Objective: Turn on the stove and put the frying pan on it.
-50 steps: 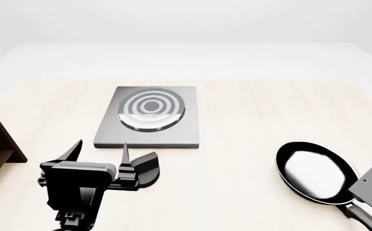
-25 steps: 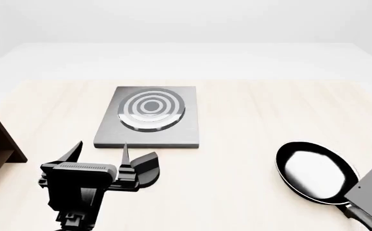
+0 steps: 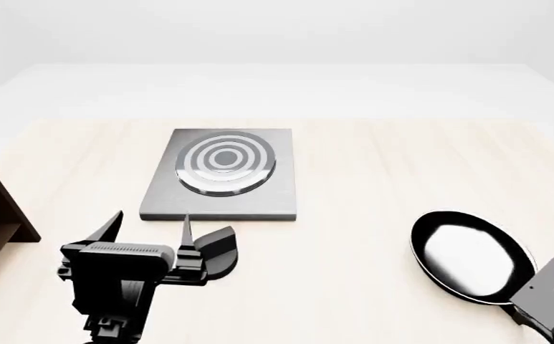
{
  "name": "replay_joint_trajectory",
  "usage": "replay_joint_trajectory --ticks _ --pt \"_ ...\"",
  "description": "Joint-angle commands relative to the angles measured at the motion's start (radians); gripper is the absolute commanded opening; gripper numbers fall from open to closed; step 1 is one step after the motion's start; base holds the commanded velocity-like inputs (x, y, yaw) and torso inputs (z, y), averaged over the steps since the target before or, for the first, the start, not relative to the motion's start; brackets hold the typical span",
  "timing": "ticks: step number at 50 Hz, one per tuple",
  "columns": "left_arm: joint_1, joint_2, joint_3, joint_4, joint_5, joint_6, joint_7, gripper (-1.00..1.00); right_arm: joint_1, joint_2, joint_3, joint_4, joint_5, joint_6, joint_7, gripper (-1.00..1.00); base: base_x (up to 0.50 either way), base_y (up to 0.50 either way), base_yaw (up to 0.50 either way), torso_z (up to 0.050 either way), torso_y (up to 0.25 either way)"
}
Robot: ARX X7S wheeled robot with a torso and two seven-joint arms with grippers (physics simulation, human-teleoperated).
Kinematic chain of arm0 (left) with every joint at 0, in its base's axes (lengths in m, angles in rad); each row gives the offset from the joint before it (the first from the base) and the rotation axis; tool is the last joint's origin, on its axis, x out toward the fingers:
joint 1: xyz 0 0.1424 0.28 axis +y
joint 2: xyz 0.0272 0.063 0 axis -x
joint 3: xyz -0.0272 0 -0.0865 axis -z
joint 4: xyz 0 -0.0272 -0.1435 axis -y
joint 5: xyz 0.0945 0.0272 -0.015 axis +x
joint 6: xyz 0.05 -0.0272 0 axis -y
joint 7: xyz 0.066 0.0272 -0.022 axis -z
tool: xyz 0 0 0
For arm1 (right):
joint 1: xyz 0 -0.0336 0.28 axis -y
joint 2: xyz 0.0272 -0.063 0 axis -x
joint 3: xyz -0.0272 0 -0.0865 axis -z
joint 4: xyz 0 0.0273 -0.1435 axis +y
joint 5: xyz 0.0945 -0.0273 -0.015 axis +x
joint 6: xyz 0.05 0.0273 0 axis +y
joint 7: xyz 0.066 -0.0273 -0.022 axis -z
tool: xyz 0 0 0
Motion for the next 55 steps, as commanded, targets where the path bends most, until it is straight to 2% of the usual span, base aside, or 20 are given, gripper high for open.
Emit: replay_joint_trajectory --ticks 1,10,11,30,55 --pt "-0.002 -0.003 0.002 -0.007 -0.001 0.003 -0.004 1.0 -0.034 -0.022 -0.008 0.044 -0.004 -0.035 0.007 1.0 0.0 0.0 0.0 0.0 0.0" --pt "0.0 -0.004 0.005 -0.01 -0.002 0.008 -0.007 1.0 -0.053 -0.023 -0.009 0.067 0.002 -0.057 0.013 1.0 0.0 0.0 0.0 0.0 0.0" --pt "0.0 -0.005 0.005 -0.009 -0.002 0.008 -0.007 1.0 -0.056 -0.021 -0.01 0.064 -0.003 -0.063 0.016 -1.0 0.0 0.0 0.0 0.0 0.0" --pt "0.002 -0.011 0.009 0.0 -0.005 0.008 -0.015 1.0 0.116 0.073 0.052 -0.119 -0.052 0.096 -0.026 -1.0 0.0 0.0 0.0 0.0 0.0" --pt "0.002 -0.022 0.008 0.015 -0.017 0.004 -0.024 1.0 0.343 0.089 0.168 -0.264 -0.125 0.276 -0.142 -1.0 0.0 0.0 0.0 0.0 0.0"
